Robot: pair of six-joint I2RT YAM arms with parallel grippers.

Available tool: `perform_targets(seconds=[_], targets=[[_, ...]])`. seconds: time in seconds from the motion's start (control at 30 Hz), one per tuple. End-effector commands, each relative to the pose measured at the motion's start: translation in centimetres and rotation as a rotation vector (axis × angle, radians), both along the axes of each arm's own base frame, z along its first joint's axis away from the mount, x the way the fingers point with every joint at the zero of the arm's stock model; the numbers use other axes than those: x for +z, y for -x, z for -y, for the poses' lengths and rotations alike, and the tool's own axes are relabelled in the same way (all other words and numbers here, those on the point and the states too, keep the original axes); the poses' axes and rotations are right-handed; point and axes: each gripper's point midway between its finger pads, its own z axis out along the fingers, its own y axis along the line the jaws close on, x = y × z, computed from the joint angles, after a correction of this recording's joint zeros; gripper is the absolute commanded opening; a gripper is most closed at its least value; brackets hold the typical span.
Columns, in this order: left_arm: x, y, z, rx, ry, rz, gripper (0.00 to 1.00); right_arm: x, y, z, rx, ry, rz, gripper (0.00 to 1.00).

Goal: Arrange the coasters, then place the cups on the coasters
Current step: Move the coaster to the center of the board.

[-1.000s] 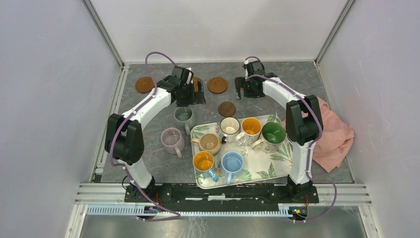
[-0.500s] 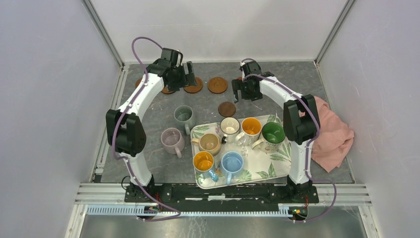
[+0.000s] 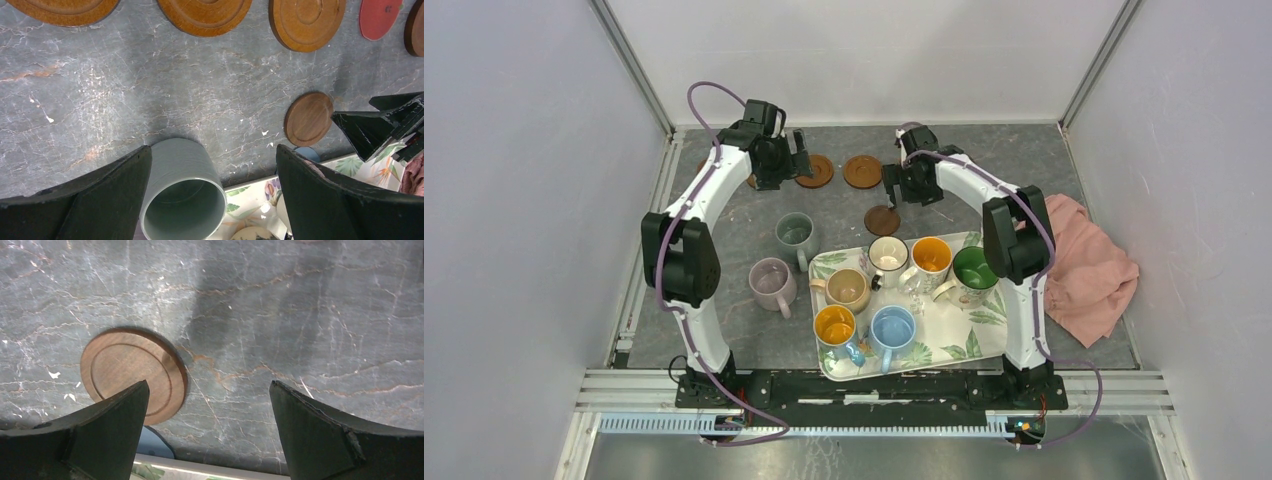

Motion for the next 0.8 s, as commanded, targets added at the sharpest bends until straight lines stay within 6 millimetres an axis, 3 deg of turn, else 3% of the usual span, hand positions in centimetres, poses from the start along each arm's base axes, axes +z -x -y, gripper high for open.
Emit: perform_targets(seconds=[0.0, 0.4, 0.6, 0.77], targets=[[1.9, -1.1, 0.0, 0.055, 0.063, 0.028, 1.0, 0.9, -1.4, -0.7, 0.017, 0.027, 0.048, 0.98], [2.1, -1.3, -1.9, 0.125, 0.018, 0.031, 1.0, -1.5, 1.4, 0.0, 0.039, 0.137, -0.015, 0.98], [2.1, -1.0, -2.2, 0.139, 0.013, 0.029, 1.0, -2.9, 2.6, 1.1, 0.016, 0.189, -0.055, 0.98], [2.5, -0.4, -2.5, 0.141, 0.01, 0.035, 1.0, -3.7, 2.5, 3.1, -0.064, 0.256, -0.085, 0.98]])
